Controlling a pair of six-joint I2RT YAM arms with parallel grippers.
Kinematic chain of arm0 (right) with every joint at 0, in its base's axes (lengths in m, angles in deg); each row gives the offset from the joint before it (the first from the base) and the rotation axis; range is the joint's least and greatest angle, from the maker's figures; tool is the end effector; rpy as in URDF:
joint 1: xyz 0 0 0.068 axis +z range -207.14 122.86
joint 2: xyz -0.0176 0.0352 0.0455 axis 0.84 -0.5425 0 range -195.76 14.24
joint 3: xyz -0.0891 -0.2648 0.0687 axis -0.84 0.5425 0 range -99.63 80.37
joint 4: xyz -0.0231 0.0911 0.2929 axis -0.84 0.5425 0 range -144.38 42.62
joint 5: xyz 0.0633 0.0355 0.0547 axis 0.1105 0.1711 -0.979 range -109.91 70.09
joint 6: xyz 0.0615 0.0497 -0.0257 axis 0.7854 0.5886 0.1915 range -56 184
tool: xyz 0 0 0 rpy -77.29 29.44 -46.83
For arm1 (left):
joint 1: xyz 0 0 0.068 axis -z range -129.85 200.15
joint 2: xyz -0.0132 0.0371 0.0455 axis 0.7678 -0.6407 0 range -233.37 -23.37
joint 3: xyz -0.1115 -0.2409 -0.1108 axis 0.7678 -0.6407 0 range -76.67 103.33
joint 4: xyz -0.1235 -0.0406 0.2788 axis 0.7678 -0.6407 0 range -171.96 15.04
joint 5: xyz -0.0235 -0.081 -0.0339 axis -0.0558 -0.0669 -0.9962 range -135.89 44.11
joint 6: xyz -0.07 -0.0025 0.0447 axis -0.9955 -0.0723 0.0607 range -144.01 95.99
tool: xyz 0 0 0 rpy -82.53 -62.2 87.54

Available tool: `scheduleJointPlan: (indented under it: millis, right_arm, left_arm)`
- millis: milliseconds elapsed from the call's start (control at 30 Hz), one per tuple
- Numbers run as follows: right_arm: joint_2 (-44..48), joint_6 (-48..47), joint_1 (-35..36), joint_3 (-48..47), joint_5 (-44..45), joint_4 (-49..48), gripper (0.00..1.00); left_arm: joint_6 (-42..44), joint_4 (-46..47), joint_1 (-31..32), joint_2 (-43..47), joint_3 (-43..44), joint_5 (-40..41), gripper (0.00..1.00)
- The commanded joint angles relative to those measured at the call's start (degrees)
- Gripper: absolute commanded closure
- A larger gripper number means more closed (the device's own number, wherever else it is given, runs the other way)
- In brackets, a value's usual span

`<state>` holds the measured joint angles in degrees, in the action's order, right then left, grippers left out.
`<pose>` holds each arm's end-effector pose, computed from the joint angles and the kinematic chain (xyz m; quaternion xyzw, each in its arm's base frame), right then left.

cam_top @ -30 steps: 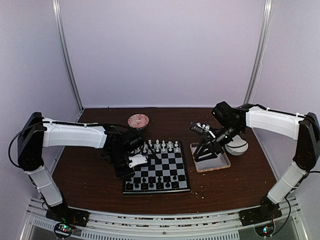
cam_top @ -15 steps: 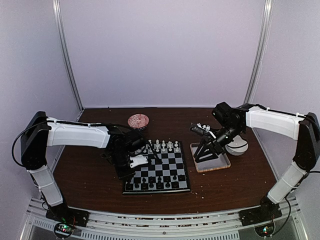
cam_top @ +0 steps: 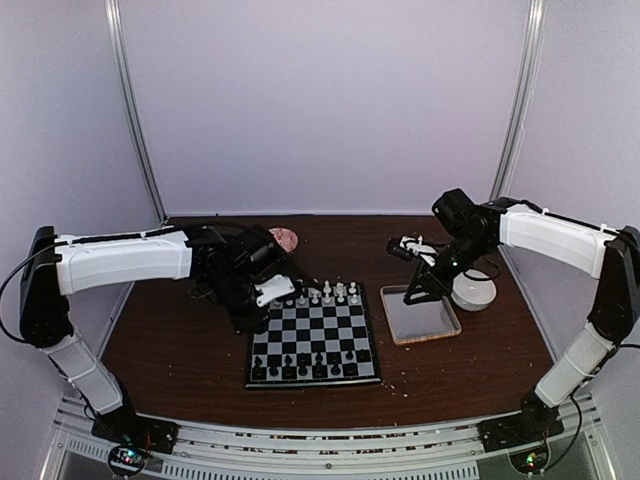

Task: Set up the chess pieces on the board
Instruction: Place the pawn at h7, then move the chessboard to the center of the board.

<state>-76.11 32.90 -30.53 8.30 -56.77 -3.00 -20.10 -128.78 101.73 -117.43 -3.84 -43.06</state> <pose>0.3071 0.2026 0.2339 -0.4996 0.7909 0.3044 0.1796 0.2349 -0.2900 0.2002 0.4585 0.8788 -0.0301 0.1289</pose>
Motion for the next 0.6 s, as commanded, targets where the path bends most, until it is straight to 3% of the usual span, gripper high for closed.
scheduleJointPlan:
  millis: [0,300,567]
  right_arm:
    - [-3.6,4.4,-1.5,-4.9,21.9,-0.9,0.64]
    - [-17.6,8.6,-3.6,-12.0,35.3,-2.2,0.68]
    - [-25.6,10.8,-5.7,-18.0,36.8,-0.9,0.72]
  left_arm:
    - [-3.3,9.5,-0.5,4.4,2.5,2.4,0.76]
    - [-10.8,30.9,-0.5,8.3,-0.2,-0.2,0.74]
    - [-12.1,34.1,-0.5,8.4,-2.5,-2.7,0.73]
